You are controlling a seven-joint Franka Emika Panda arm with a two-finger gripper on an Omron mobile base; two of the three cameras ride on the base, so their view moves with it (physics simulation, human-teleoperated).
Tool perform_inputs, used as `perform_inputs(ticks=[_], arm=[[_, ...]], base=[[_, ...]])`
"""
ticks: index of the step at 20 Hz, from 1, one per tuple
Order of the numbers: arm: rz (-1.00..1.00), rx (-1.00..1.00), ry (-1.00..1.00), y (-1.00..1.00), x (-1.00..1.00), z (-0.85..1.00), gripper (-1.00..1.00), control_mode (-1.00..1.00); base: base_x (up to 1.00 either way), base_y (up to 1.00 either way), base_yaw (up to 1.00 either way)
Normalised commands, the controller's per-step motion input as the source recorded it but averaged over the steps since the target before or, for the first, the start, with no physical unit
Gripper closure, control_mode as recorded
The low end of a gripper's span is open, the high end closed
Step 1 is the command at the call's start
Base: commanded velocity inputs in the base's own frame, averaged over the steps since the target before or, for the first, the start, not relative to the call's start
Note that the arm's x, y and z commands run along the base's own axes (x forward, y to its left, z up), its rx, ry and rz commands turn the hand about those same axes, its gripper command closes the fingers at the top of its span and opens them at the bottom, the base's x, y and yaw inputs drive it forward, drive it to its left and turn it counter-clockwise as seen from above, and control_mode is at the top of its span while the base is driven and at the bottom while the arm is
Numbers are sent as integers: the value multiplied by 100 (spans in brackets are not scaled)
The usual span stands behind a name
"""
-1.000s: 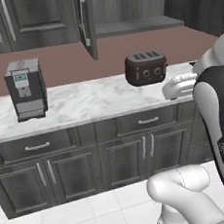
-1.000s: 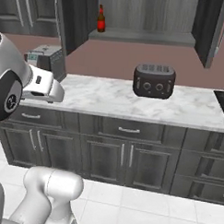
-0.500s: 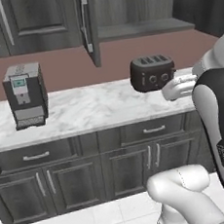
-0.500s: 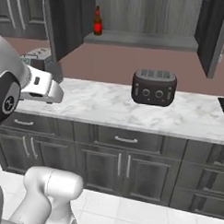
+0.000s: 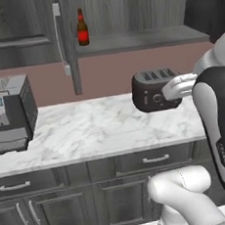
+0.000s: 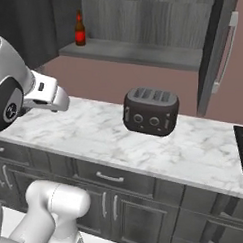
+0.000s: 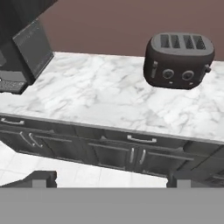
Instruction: Get the candle and the beer from the cabinet and move them to the dining counter.
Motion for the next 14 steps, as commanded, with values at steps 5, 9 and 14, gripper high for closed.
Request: perform_inputs(ticks=[5, 9, 14], arm=[[0, 0, 0, 0, 0, 0, -100, 100], [0, 0, 0, 0, 0, 0, -100, 100], [0, 0, 0, 0, 0, 0, -100, 100]], base=[[57, -41, 8], [35, -27, 1], [16, -8, 0]])
